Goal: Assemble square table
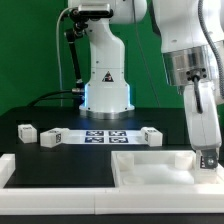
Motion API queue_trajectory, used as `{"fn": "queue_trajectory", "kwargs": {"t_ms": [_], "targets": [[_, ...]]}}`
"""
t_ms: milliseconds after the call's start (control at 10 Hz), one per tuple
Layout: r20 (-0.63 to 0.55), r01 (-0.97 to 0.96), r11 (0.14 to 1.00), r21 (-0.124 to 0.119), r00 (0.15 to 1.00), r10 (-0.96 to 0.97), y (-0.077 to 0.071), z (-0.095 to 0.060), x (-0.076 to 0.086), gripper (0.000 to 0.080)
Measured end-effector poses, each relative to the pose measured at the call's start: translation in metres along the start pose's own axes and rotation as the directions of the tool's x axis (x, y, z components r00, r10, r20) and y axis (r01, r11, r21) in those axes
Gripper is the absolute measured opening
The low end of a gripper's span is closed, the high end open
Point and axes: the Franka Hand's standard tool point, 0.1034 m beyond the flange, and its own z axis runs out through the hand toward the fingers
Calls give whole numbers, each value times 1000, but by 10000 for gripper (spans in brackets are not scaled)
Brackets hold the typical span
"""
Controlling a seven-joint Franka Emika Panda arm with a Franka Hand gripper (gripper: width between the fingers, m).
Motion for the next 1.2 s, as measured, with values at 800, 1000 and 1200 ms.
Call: {"fn": "queue_trajectory", "kwargs": {"t_ms": [800,1000,1200], "targets": [[24,37,999,15,999,-37,6,-35,0,649],[18,225,974,35,974,-226,25,-44,1,649],[9,363,932,9,932,-363,49,-46,3,649]]}}
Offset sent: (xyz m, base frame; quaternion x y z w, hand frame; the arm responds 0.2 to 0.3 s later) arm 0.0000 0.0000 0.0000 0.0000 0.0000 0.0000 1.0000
